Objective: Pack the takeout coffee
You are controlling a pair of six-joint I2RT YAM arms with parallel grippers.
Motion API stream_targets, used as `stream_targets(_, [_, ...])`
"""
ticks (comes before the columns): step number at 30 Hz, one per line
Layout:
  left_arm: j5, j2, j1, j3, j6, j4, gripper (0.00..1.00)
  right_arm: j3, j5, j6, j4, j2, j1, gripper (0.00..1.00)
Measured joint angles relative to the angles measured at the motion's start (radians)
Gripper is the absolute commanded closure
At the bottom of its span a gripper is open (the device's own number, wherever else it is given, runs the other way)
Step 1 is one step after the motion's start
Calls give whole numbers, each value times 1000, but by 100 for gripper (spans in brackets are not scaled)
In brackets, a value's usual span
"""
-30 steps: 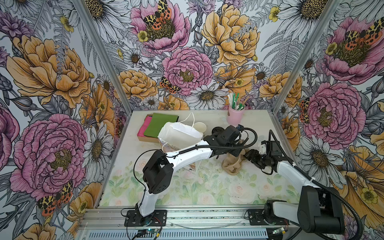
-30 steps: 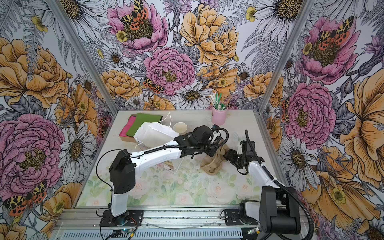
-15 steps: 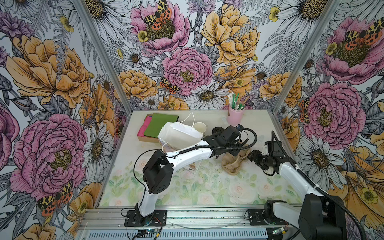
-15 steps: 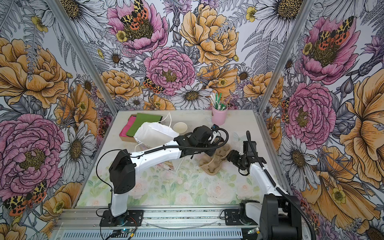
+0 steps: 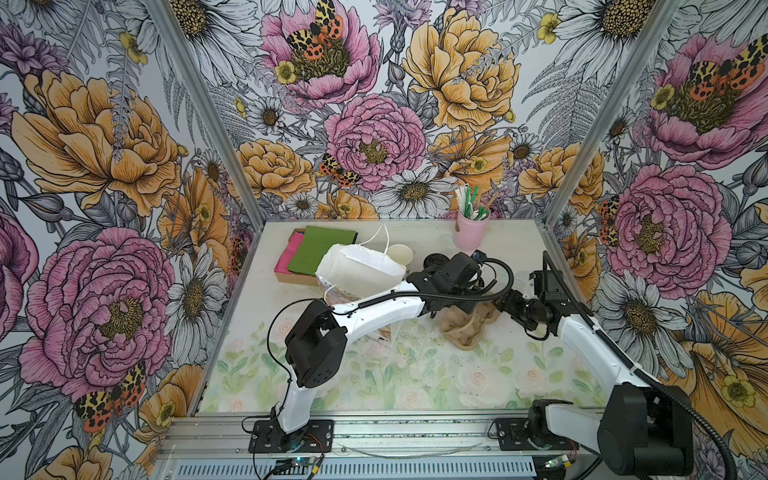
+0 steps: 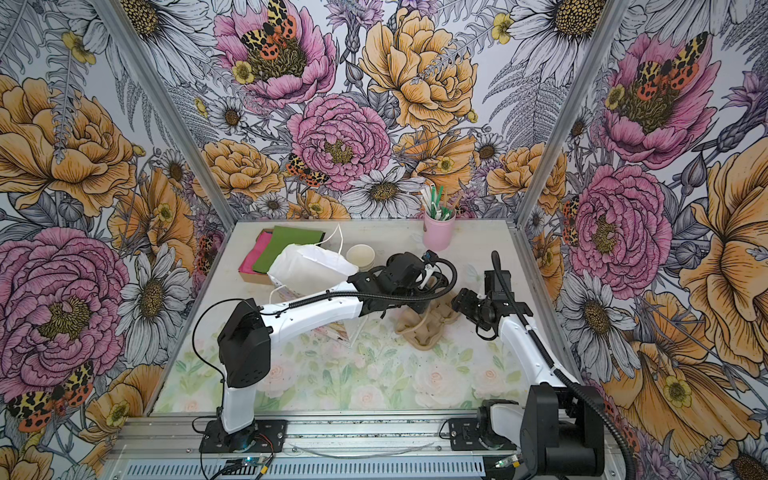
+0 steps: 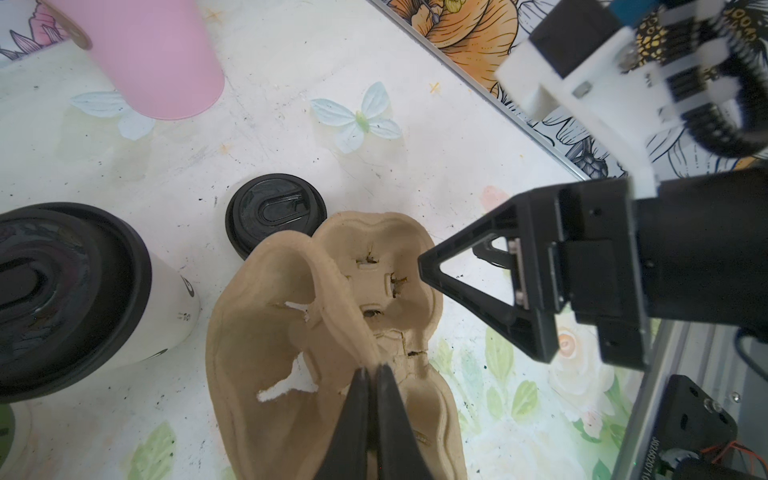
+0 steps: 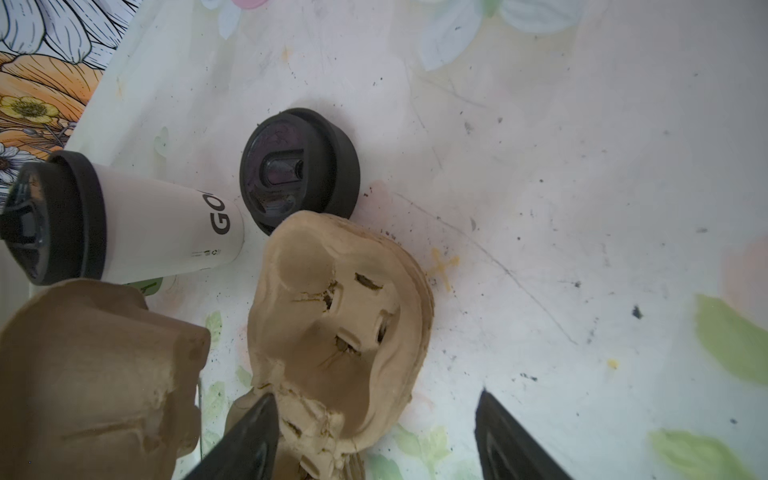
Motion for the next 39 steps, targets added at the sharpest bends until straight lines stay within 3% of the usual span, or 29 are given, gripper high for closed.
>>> stream_targets(9, [-11, -25, 6, -12, 3, 0, 92, 5, 35, 15, 32, 161, 5, 45])
stream_targets(21, [-16, -41, 12, -16, 7, 0, 92, 144, 121, -92, 33, 331, 6, 67])
stream_targets(39, [-16, -59, 18, -16, 7, 0, 92, 427, 172, -421, -163, 539, 8, 78])
